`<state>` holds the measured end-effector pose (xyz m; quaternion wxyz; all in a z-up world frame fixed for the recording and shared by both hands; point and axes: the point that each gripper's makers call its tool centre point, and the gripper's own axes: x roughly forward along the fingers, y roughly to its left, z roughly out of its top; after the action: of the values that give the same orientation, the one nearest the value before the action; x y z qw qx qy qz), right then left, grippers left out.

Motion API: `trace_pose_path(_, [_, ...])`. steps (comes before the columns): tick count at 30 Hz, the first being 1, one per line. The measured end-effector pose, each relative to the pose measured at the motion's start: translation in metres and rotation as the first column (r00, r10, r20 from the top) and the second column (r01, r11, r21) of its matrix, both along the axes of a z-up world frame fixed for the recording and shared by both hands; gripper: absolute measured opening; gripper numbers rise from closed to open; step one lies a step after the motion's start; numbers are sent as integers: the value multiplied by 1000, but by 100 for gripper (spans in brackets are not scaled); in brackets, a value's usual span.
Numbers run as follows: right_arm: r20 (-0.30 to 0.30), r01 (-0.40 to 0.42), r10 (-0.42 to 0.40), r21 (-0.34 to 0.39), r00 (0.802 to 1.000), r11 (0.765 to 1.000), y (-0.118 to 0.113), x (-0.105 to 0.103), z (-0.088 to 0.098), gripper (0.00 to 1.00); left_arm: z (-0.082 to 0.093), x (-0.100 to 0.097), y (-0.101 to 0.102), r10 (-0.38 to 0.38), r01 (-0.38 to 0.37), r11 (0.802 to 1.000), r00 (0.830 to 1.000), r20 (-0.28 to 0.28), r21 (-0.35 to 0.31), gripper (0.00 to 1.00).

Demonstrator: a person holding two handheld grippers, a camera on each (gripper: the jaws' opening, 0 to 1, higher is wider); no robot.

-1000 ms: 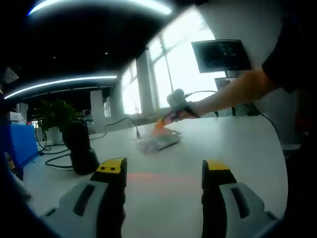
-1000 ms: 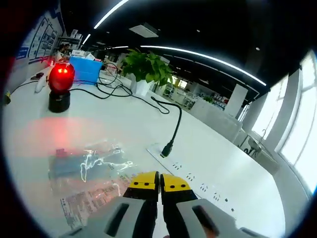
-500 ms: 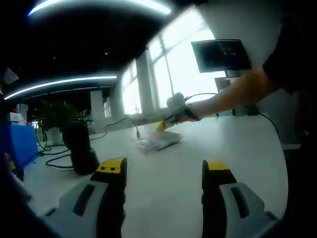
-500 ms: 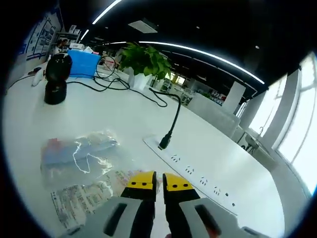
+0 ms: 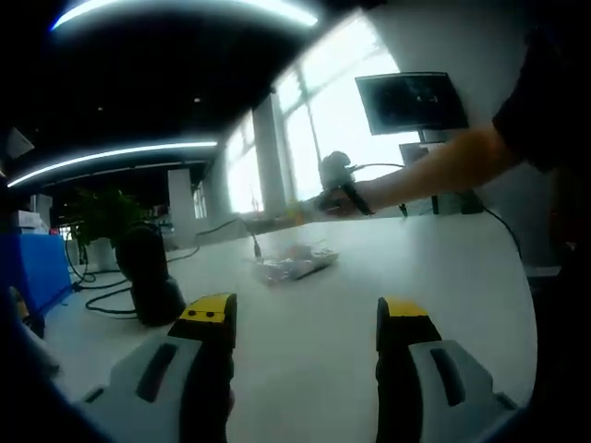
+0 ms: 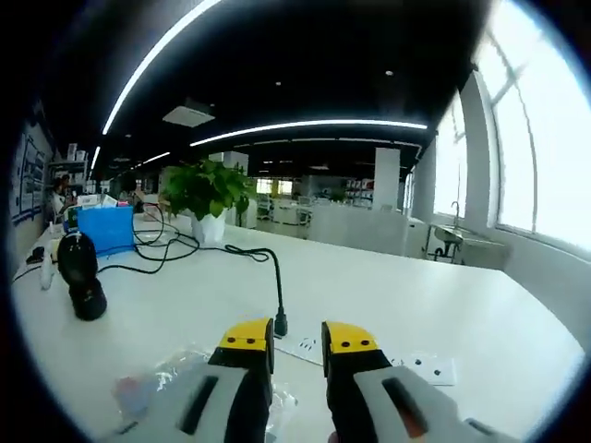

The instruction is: Clip sheet goods on table flip sheet goods clip sheet goods scan sheet goods put sheet goods back to table

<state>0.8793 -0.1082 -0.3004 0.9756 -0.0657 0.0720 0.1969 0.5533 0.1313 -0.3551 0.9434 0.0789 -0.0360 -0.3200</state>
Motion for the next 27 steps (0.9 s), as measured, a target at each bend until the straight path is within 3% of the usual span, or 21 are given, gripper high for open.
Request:
trace_pose_path(4, [-25, -112, 113, 18, 993, 994, 41, -33, -14, 41, 0, 0, 0, 0, 0, 1000, 1000, 1, 3, 54])
trace_pose_path(6, [-49, -156, 157, 20, 986, 988, 49, -40, -21, 50, 0, 0, 0, -1, 1, 1000, 1000, 2, 3, 54])
trace_pose_path(11, [-104, -232, 227, -39, 968, 972, 83, -62, -57, 65, -1, 0, 0, -1, 1, 1000, 1000, 1, 5, 54])
trace_pose_path(14, [-136, -248, 237, -70, 962, 966, 89, -63, -76, 69, 0, 0, 0, 1, -1, 1000, 1000, 1, 5, 54])
trace_pose_path(19, [-148, -247, 230, -106, 962, 963, 89, -66, -85, 79, 0, 0, 0, 1, -1, 1000, 1000, 1, 4, 54])
trace_pose_path(27, [-213, -258, 238, -71, 948, 963, 87, -70, -103, 83, 0, 0, 0, 0, 0, 1000, 1000, 2, 2, 54])
